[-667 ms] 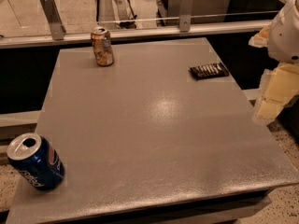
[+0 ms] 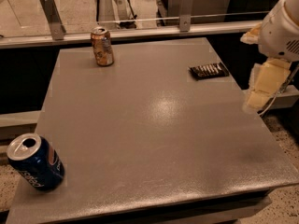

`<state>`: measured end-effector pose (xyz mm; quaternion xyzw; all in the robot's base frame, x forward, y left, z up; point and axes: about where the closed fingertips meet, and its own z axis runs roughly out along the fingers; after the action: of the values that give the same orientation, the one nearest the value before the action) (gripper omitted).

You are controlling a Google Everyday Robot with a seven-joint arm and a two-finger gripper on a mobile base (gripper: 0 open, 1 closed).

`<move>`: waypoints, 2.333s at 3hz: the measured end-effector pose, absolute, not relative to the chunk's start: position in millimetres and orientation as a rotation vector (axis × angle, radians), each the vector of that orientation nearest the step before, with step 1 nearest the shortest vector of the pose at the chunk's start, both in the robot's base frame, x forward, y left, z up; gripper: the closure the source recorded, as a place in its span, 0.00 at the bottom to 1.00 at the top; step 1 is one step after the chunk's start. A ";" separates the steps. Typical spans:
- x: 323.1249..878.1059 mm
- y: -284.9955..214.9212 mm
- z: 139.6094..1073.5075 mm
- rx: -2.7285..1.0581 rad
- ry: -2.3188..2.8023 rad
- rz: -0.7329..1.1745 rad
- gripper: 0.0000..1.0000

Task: Move rxbar chocolate near pepsi can

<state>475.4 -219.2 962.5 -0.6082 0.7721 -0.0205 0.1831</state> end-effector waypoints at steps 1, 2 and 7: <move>540.2 -223.3 935.7 -1.660 2.117 0.051 0.00; 603.6 -220.3 902.7 -1.603 2.081 0.160 0.00; 685.8 -215.3 845.7 -1.468 2.158 0.324 0.65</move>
Offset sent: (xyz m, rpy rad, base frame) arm 0.2076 -0.0010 -0.0997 0.3400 -0.0060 0.0067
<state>685.8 -215.3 845.7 -0.5400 0.7938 0.1192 0.2530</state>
